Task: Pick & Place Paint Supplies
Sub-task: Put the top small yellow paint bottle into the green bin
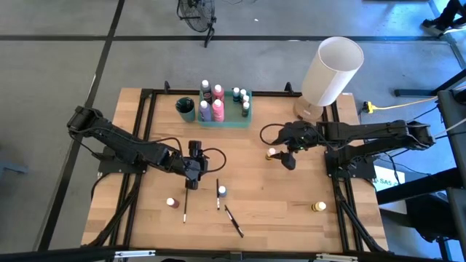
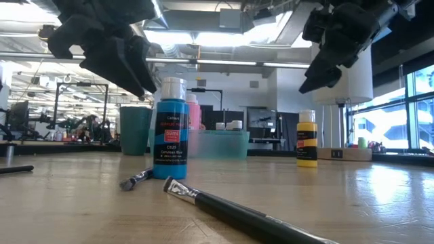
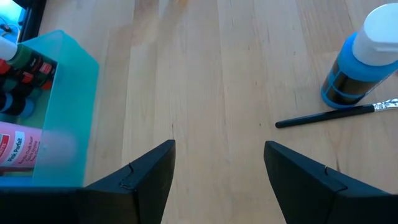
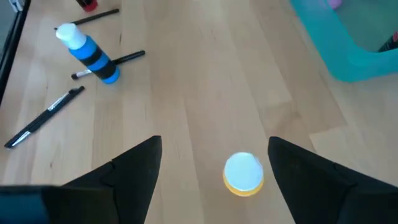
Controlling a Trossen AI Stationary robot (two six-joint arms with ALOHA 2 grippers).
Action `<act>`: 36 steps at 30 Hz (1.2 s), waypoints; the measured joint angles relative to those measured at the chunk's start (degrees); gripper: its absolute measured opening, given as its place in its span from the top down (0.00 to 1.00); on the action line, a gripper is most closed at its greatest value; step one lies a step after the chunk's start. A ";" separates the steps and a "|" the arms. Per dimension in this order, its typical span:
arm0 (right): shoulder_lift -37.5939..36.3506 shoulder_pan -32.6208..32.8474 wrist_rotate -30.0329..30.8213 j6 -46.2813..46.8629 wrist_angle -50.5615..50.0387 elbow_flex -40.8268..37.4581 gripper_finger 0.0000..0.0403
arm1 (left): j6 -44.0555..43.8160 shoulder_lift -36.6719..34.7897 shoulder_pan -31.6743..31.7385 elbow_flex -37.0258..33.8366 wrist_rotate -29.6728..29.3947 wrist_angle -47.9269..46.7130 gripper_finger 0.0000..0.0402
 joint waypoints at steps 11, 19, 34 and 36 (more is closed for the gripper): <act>0.31 -0.02 2.56 0.06 -0.89 -2.02 0.26 | -0.18 0.00 0.01 0.00 0.00 -0.14 0.40; 0.33 0.00 2.54 1.59 0.80 -5.30 0.26 | -0.18 0.00 -0.01 0.00 0.00 -0.15 0.40; 2.01 0.26 3.19 3.45 3.71 -5.38 0.26 | 0.28 0.00 0.01 0.00 0.00 0.63 0.40; 3.37 0.26 3.18 2.96 4.29 -5.38 0.26 | 0.28 0.00 0.01 0.00 0.00 0.63 0.40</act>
